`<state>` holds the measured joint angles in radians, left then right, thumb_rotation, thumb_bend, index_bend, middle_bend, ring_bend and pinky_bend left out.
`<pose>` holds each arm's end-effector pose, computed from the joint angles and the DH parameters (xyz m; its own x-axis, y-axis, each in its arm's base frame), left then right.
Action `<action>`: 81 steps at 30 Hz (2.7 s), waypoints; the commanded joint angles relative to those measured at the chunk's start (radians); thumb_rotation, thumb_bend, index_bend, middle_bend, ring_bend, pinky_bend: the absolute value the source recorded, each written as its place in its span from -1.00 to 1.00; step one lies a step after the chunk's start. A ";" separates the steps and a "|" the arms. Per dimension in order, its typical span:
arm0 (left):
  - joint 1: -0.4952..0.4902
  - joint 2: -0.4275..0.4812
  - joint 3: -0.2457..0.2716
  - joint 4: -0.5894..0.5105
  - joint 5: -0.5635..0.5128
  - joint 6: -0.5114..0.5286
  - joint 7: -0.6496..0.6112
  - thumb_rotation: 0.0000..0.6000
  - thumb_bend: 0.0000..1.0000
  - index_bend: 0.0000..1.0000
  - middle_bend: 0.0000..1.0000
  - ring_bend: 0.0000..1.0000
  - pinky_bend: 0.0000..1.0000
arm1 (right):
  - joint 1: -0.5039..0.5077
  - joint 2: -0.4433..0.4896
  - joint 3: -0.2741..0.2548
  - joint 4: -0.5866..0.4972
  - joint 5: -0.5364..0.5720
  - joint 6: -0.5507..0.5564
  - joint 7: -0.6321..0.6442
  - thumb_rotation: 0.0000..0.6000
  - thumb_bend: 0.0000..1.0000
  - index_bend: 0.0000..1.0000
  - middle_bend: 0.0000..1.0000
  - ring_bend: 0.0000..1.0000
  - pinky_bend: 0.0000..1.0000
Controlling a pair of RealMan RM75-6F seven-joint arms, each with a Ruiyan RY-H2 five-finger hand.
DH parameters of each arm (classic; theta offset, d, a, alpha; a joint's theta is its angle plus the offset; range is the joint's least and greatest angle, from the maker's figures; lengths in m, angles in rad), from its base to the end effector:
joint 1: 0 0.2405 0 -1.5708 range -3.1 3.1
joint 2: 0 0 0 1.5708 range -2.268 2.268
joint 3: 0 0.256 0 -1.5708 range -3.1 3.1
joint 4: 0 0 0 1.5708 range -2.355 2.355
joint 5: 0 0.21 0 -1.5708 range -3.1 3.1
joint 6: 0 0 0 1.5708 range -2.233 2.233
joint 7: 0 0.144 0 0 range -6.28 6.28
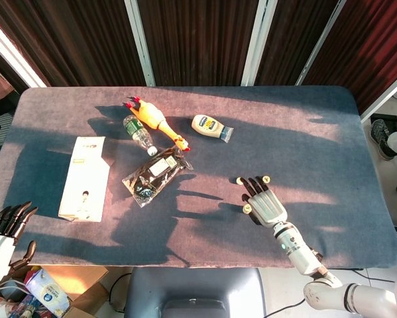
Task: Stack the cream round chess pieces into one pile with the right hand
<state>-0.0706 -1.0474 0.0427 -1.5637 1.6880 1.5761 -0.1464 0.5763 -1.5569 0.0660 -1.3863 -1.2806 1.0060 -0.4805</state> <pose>-0.3058 0.1559 0.1743 0.3772 0.0276 0.9257 0.9135 -0.1753 -0.3670 -0.2173 -0.3016 -0.0222 0.6714 -0.2088 0.7111 -0.7211 -0.4053 0.5619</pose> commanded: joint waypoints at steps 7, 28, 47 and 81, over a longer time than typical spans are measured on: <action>0.002 0.002 -0.001 0.001 -0.001 0.003 -0.006 1.00 0.08 -1.00 -1.00 -1.00 -0.93 | -0.005 0.010 0.037 0.018 0.020 0.023 0.047 1.00 0.00 -0.10 -0.97 -1.00 -1.00; -0.010 0.002 -0.005 -0.002 -0.017 -0.022 -0.002 1.00 0.08 -1.00 -1.00 -1.00 -0.93 | 0.161 -0.179 0.188 0.237 0.271 -0.089 -0.075 1.00 0.00 -0.09 -0.97 -1.00 -1.00; -0.012 0.001 -0.009 -0.004 -0.027 -0.028 0.003 1.00 0.08 -1.00 -1.00 -1.00 -0.93 | 0.210 -0.249 0.179 0.379 0.326 -0.147 -0.077 1.00 0.00 0.07 -0.97 -1.00 -0.99; -0.009 0.000 -0.006 -0.006 -0.017 -0.020 0.006 1.00 0.08 -1.00 -1.00 -1.00 -0.93 | 0.038 0.014 -0.015 0.037 0.012 0.032 0.104 1.00 0.00 0.26 -0.89 -1.00 -0.91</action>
<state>-0.0795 -1.0479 0.0372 -1.5694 1.6710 1.5565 -0.1405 0.6159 -1.5445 0.0539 -1.3483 -1.2660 1.0393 -0.3777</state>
